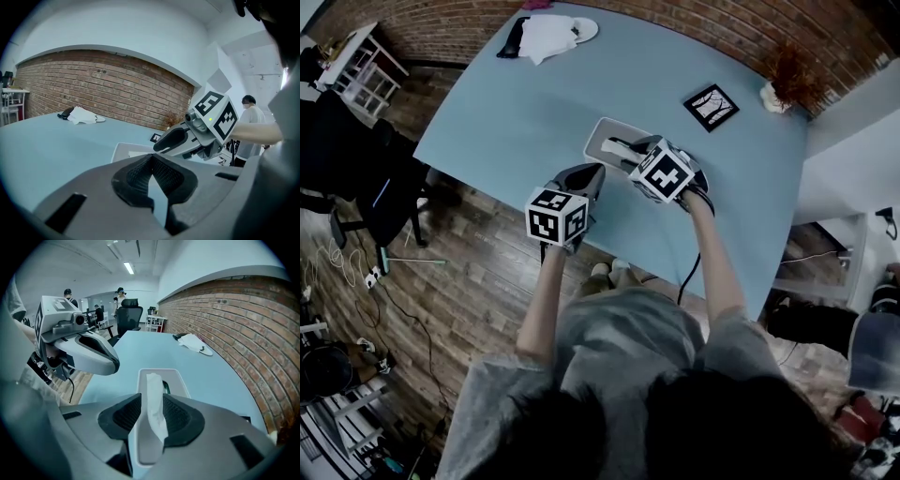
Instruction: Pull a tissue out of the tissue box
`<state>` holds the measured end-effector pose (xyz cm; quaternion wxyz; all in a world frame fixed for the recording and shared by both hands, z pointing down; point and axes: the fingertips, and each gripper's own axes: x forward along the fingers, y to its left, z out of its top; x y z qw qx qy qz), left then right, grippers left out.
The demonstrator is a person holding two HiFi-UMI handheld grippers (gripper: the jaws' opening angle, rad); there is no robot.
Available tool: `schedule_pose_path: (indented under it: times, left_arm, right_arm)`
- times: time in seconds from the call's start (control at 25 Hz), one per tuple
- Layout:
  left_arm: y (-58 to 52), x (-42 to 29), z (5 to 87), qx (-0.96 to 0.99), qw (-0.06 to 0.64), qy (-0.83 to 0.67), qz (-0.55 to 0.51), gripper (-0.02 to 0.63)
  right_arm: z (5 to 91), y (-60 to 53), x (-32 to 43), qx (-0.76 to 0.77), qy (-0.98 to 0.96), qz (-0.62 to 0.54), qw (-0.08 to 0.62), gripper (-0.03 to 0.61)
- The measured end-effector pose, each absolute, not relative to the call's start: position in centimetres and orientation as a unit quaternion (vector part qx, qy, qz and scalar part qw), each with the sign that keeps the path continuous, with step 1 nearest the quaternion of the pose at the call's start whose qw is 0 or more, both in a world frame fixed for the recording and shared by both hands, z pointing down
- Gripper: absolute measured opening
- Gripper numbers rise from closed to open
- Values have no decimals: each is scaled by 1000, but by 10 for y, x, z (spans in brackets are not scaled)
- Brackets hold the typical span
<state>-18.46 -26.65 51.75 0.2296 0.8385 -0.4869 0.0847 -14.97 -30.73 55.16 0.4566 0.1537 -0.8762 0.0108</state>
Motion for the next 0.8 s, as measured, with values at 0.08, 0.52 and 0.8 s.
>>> schedule_pose_path:
  times: [0.08,0.52,0.8]
  left_arm:
    - [-267,-184,519,838,230,-487,87,3]
    - [-266,-184,523,833,234,-492,92,3]
    - [-268,-183,523,833,234,-494,89,3]
  right_arm:
    - [556,-308,-151,149,-873,14,463,128]
    - [562,-326,-155,176,-865,9,469,31]
    - [559,-328,-152,166,-868,9,467,2]
